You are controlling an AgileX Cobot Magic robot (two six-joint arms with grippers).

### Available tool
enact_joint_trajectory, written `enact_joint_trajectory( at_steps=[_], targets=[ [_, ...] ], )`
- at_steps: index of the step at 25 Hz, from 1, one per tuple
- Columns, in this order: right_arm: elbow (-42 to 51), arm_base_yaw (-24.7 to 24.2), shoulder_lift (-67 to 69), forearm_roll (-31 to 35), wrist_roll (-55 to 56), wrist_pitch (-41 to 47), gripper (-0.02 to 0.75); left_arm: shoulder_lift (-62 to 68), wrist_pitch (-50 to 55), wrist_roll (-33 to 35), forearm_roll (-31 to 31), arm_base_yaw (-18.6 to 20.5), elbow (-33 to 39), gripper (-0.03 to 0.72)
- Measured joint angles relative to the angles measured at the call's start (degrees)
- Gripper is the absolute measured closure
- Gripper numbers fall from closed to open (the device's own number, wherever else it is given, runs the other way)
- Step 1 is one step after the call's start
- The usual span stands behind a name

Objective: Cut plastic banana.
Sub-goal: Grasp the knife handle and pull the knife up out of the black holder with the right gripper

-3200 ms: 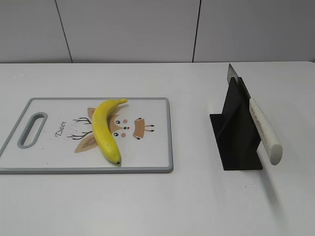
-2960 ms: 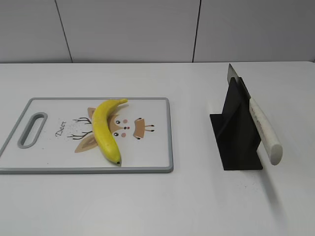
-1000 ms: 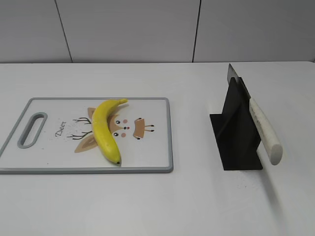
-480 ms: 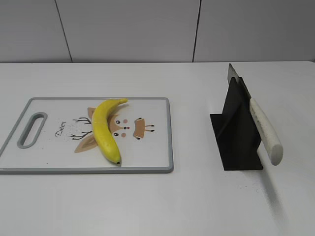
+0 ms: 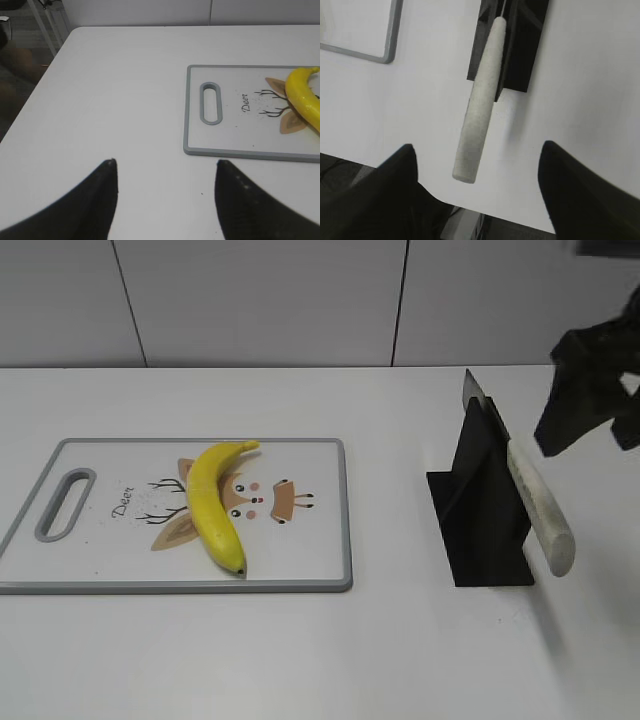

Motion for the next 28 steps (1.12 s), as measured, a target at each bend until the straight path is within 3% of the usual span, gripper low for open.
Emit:
enact_joint_trajectory(
  at_steps=[5, 13, 22, 25, 28],
  targets=[
    [-0.07, 2.98, 6.84, -0.76, 2.3, -0.91, 0.171, 0.0, 0.0, 0.0, 0.0, 0.0, 0.0, 0.098],
    [-0.14, 3.02, 16.66, -2.9, 4.99, -1.6, 0.214, 0.0, 0.0, 0.0, -0.05, 0.0, 0.0, 0.098],
    [-0.2, 3.02, 18.45, -3.06, 7.15, -2.38, 0.225, 0.0, 0.0, 0.0, -0.05, 0.0, 0.0, 0.098],
    [-0.2, 3.02, 18.9, -3.06, 9.59, -2.43, 0.288, 0.0, 0.0, 0.0, -0.05, 0.0, 0.0, 0.099],
    [-0.2, 3.02, 18.9, -3.0, 10.7, -2.21, 0.426, 0.0, 0.0, 0.0, -0.05, 0.0, 0.0, 0.099]
  ],
)
